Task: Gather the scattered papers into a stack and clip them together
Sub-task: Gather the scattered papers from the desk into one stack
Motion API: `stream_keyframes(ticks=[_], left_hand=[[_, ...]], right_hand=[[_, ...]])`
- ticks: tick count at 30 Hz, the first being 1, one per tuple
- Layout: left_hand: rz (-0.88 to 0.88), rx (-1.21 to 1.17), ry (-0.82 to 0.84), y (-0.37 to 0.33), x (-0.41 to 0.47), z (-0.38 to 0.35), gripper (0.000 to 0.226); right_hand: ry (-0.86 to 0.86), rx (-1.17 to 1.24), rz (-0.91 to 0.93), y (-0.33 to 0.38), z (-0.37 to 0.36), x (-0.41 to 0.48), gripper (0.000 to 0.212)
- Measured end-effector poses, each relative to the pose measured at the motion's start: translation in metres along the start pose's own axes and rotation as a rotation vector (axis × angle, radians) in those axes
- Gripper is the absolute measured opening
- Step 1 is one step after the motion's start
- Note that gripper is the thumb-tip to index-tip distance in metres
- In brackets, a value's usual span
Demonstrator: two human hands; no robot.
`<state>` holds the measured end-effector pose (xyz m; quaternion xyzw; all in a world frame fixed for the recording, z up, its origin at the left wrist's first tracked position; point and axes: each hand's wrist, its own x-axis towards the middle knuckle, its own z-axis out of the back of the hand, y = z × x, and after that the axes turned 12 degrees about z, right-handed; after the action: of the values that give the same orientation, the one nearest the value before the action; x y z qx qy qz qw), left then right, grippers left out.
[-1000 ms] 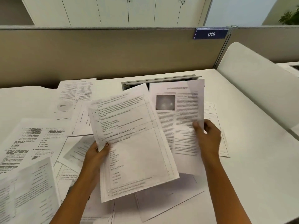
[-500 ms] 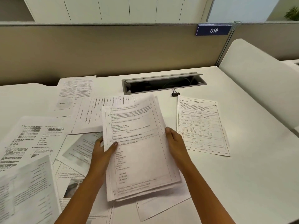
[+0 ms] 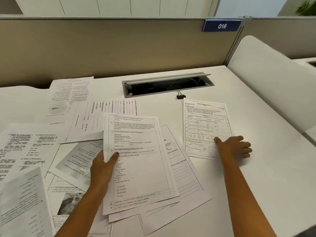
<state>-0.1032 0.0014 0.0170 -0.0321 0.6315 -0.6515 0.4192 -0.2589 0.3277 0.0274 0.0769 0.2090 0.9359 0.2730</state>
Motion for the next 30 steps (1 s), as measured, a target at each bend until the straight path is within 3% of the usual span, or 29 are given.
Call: stream_keyframes(ticks=[3, 5, 9, 14, 18, 24, 30], left_hand=[[-0.021, 0.048, -0.014, -0.001, 0.001, 0.000, 0.028], [-0.025, 0.062, -0.017, -0.001, 0.002, 0.001, 0.031], [-0.019, 0.044, -0.026, -0.003, 0.002, 0.005, 0.029], [0.010, -0.016, -0.033, -0.002, 0.003, 0.011, 0.034], [0.022, -0.028, -0.010, -0.001, 0.003, 0.013, 0.034], [0.028, 0.000, 0.015, -0.002, 0.005, 0.020, 0.033], [0.057, -0.008, 0.024, -0.004, 0.008, 0.021, 0.032]], right_hand=[[0.057, 0.037, -0.079, 0.001, 0.004, 0.010, 0.076], [0.065, 0.097, -0.083, 0.000, 0.007, 0.014, 0.068], [-0.133, 0.376, 0.066, 0.003, 0.017, 0.008, 0.029], [-0.276, 0.803, -0.003, 0.020, 0.026, -0.014, 0.024], [0.005, 1.098, -0.088, 0.034, 0.019, -0.031, 0.028], [0.525, 1.184, 0.071, 0.046, 0.004, -0.086, 0.016], [0.929, 1.284, -0.048, 0.053, -0.011, -0.118, 0.024]])
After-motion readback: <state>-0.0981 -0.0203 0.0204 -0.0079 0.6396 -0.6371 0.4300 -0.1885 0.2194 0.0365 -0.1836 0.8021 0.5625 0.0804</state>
